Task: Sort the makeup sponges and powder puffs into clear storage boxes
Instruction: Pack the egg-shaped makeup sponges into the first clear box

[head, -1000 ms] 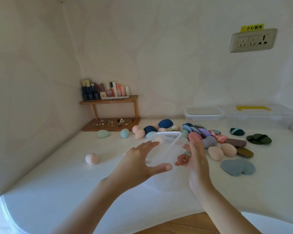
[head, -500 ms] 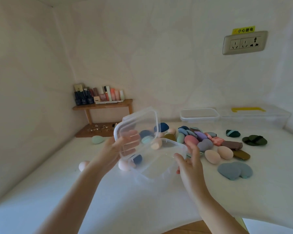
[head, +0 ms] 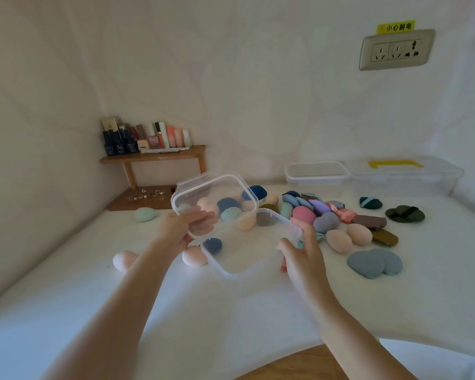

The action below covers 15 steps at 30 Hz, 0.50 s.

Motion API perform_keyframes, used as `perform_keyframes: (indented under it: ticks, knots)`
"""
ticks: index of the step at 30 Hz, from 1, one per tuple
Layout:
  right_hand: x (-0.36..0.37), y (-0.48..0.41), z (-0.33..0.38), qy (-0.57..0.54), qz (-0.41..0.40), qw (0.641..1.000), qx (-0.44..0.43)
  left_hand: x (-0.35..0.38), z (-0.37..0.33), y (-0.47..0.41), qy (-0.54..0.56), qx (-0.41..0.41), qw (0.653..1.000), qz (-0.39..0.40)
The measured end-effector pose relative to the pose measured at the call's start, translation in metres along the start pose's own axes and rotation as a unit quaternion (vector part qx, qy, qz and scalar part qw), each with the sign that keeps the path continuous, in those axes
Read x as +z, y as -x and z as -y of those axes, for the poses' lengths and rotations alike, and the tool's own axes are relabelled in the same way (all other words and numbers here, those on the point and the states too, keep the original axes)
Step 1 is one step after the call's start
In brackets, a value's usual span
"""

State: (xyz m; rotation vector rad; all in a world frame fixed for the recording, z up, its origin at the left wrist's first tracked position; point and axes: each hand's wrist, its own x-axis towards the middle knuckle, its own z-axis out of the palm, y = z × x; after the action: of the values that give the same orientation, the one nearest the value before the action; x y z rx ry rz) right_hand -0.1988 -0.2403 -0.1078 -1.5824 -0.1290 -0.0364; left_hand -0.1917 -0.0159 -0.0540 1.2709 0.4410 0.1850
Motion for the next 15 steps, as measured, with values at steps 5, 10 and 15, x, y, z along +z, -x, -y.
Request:
perform_keyframes:
  ticks: [5,10,15]
  knots:
    - [0.001,0.002,0.002,0.002,-0.005,1.000,-0.006,-0.002,0.008,-0.009,-0.108,0.007,0.990,-0.093]
    - [0.001,0.004,0.000,0.109,-0.010,0.991,-0.071,-0.008,0.011,-0.013,-0.365,0.107,0.906,-0.183]
    - [-0.014,-0.014,0.010,0.262,-0.024,0.951,-0.165,-0.007,0.014,0.016,-0.428,0.313,0.828,-0.181]
